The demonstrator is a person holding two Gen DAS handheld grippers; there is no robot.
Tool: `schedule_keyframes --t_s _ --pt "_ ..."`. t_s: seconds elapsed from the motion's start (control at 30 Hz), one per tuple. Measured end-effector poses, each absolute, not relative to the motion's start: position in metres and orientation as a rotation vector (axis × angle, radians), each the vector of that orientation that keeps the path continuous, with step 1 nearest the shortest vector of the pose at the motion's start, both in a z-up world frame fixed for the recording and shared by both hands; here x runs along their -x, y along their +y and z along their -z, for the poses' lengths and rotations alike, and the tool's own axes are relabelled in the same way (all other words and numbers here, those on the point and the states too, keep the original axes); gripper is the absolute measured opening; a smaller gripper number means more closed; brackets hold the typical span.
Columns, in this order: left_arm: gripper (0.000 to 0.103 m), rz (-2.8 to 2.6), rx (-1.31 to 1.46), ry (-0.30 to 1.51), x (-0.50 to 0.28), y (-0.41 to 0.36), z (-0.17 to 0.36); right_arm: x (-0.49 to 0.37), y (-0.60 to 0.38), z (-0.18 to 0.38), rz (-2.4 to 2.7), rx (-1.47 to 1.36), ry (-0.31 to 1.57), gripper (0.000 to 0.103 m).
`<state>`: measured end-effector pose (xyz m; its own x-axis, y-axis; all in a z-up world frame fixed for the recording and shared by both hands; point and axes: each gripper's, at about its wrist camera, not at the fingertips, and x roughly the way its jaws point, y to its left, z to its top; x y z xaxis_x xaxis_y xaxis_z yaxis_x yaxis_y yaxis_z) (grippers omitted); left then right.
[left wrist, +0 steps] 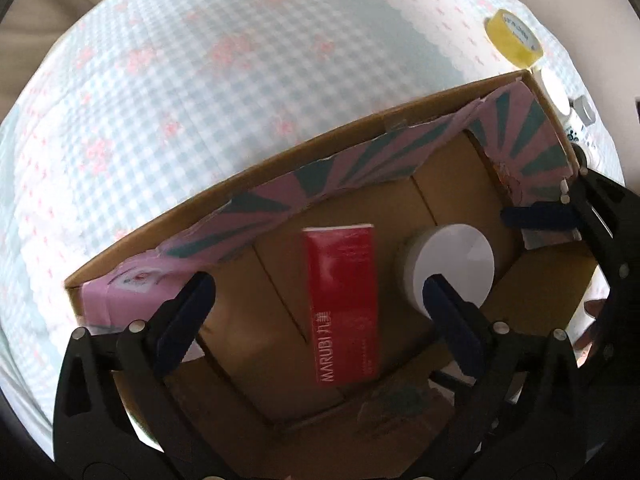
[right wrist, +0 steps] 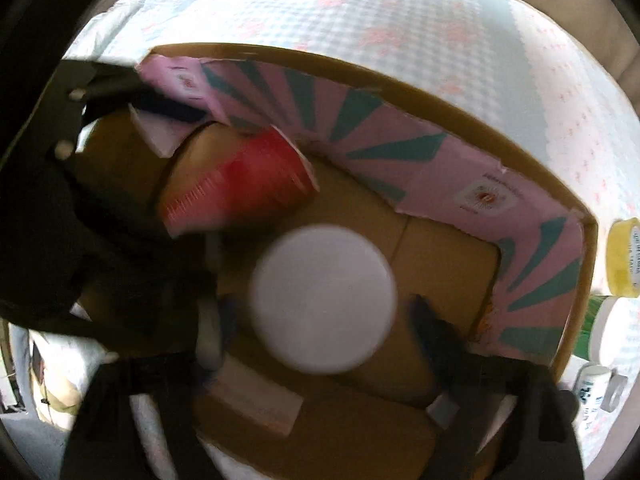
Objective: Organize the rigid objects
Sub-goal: 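Release the red box with the left tool while the right tool releases the jar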
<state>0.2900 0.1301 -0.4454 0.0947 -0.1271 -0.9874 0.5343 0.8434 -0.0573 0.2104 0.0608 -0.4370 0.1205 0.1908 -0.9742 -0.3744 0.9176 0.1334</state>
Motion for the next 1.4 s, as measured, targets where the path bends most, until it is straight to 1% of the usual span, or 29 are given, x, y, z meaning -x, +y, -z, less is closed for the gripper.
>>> schedule_keyframes --t_s 0.33,0.53,0.77,0.97,1.1,1.23,1.4 --pt "0.103 0.474 -0.309 1.375 -0.288 0.136 0.432 -0.199 0.051 0.426 -0.345 0.104 1.367 0.103" --pt "0.103 0.444 -0.278 1.316 -0.277 0.146 0.395 -0.197 0.058 0.398 -0.329 0.137 1.327 0.103" --pt "0.103 0.374 -0.218 1.218 -0.237 0.172 0.324 -0.182 0.053 0.333 -0.294 0.158 1.264 0.103" --pt "0.103 0.316 -0.194 1.121 -0.189 0.193 0.262 -0.151 0.037 0.271 -0.208 0.080 1.194 0.103" --pt "0.103 0.273 -0.166 1.050 -0.162 0.193 0.225 -0.124 0.012 0.226 -0.115 0.033 1.153 0.103" --pt "0.103 0.262 -0.120 1.005 -0.142 0.185 0.197 -0.102 -0.012 0.198 -0.039 0.000 1.111 0.103" --pt "0.103 0.261 -0.068 0.986 -0.122 0.162 0.179 -0.078 -0.063 0.169 0.026 -0.045 1.083 0.103"
